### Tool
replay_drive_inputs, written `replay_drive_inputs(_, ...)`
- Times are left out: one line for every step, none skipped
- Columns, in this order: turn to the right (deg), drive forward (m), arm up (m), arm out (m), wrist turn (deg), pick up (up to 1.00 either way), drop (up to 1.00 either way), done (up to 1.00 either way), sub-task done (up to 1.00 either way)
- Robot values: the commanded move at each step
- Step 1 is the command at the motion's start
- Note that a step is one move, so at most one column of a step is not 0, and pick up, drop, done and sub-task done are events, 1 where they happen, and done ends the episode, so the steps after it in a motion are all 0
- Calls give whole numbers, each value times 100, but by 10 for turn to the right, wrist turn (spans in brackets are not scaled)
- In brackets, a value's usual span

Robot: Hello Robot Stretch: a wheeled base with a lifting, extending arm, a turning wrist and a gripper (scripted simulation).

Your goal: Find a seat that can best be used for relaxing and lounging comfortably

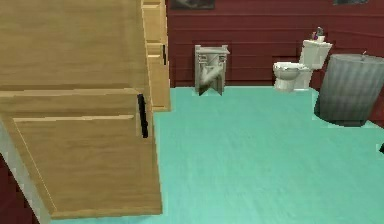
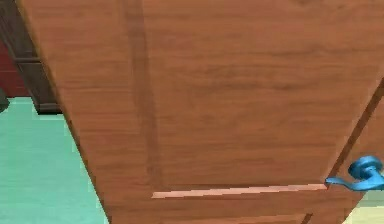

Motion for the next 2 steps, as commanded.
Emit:
replay_drive_inputs(150, 0, 0, 0, 0, 0, 0, 0, 0)
replay_drive_inputs(0, 80, 0, 0, 0, 0, 0, 0, 0)
